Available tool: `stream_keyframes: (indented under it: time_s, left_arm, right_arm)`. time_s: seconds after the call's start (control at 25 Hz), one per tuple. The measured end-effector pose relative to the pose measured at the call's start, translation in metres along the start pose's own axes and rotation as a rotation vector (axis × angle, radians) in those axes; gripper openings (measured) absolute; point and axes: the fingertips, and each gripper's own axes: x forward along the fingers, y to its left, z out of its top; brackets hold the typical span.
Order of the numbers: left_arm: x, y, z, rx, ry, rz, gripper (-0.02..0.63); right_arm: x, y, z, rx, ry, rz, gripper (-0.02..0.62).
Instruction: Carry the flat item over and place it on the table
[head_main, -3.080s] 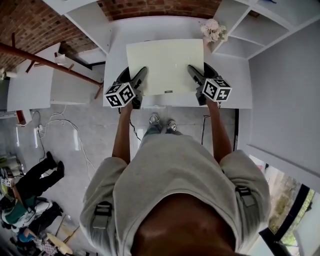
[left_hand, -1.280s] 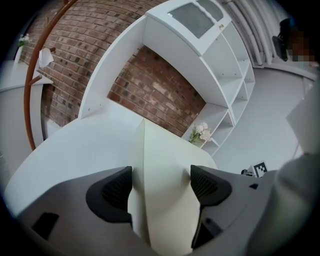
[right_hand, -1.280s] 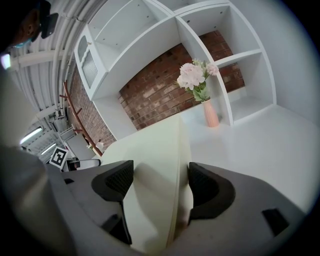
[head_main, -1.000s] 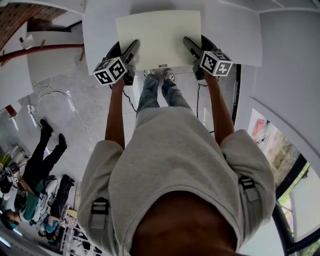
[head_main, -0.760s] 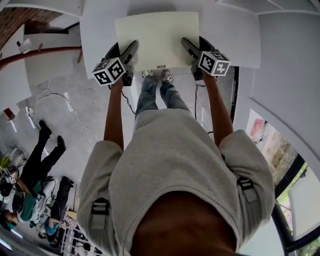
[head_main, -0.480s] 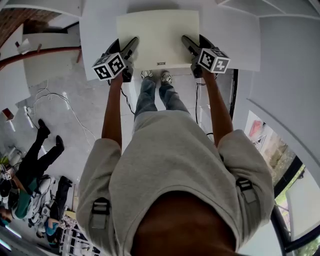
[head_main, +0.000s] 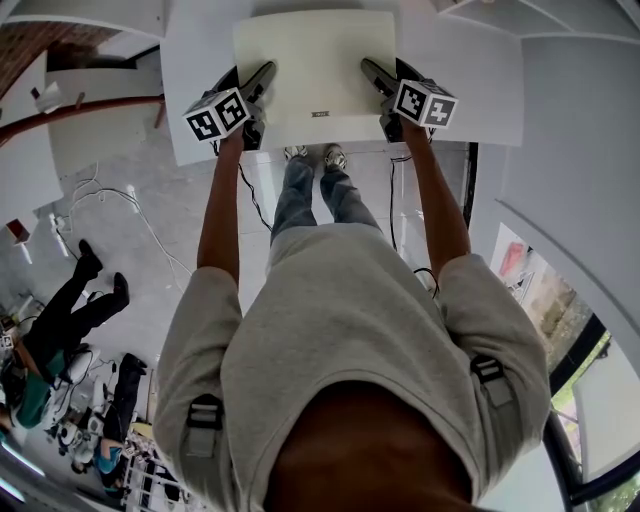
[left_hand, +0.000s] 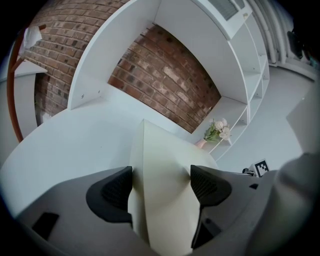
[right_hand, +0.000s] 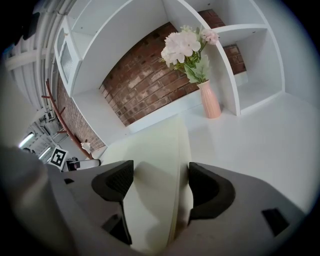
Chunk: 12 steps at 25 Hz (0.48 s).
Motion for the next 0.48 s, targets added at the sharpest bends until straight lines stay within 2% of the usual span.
stream_keyframes:
  time_s: [0.48]
  left_arm:
    - [0.026,0.022,0.003,-0.027,0.044,0.019,0.373]
  right_arm:
    - [0.033,-0.012,0.004,0.025,0.056,-0.01,0.365]
